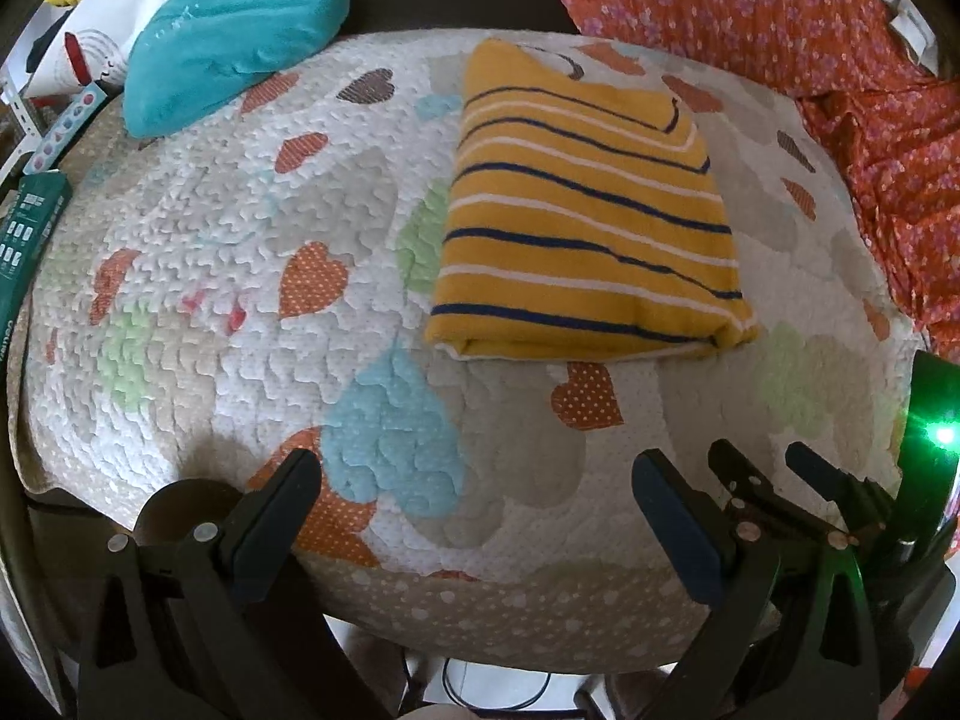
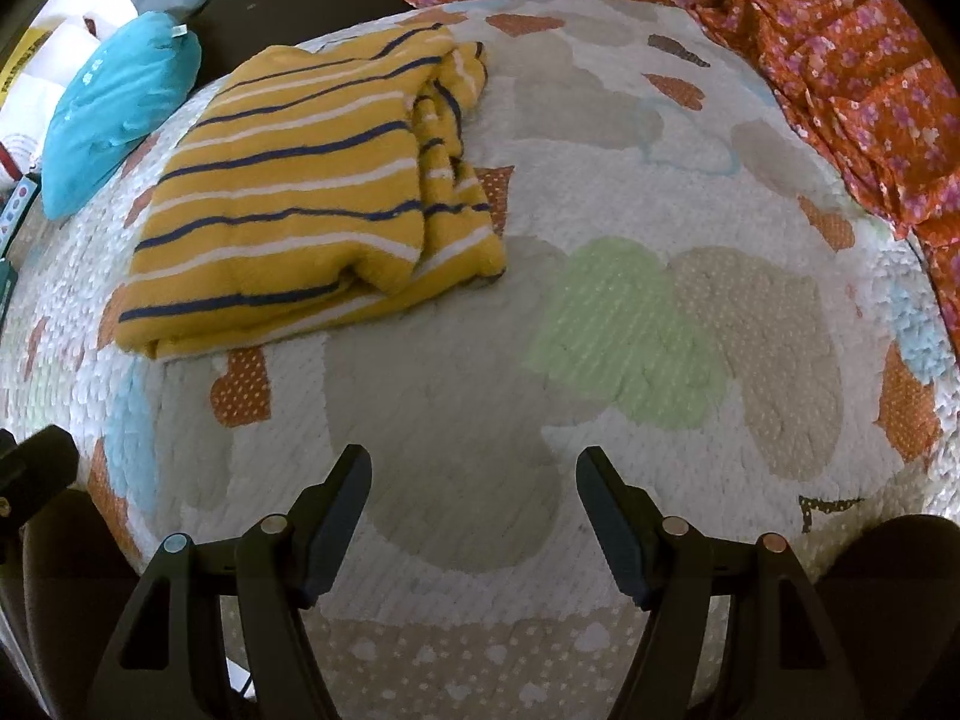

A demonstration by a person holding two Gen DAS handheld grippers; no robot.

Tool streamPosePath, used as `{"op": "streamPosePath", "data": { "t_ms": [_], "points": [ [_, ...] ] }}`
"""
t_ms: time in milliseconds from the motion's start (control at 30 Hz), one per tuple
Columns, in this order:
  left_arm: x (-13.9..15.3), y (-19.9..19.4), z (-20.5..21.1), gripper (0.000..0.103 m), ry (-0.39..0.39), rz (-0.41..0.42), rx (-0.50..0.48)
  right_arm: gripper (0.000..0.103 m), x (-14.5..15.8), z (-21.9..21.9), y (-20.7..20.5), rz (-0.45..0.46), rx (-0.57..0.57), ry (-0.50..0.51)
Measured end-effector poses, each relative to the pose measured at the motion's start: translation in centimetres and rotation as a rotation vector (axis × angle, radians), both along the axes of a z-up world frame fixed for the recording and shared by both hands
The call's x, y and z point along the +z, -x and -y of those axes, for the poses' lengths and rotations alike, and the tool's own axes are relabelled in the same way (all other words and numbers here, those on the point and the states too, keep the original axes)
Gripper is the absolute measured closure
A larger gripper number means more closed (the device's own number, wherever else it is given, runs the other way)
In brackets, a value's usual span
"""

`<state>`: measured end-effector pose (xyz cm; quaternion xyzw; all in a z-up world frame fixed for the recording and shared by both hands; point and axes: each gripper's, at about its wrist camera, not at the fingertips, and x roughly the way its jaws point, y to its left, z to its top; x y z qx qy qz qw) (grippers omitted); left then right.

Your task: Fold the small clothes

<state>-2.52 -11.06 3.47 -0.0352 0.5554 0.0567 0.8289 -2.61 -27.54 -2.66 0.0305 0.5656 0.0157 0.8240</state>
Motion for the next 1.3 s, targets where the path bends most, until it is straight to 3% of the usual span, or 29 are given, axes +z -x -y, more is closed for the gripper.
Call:
{"op": "streamPosePath", "data": {
  "t_ms": [333, 767, 1300],
  "points": [
    [-0.6, 0.3, -0.5, 0.0, 0.04, -0.027, 0.011, 0.028, -0.1, -0.5, 0.3, 0.007, 0.018, 0.024],
    [0.6, 1.9, -2.0, 0.0, 0.104, -0.003, 0.056, 0.027, 1.5, -1.8, 2.2, 0.034, 0.06, 0.065],
    [0.6, 2.6, -1.8, 0.0, 0.131, -0.014, 0.061, 0.025, 2.5, -2.5, 3.0, 0.062, 0.076, 0.079]
  ]
}}
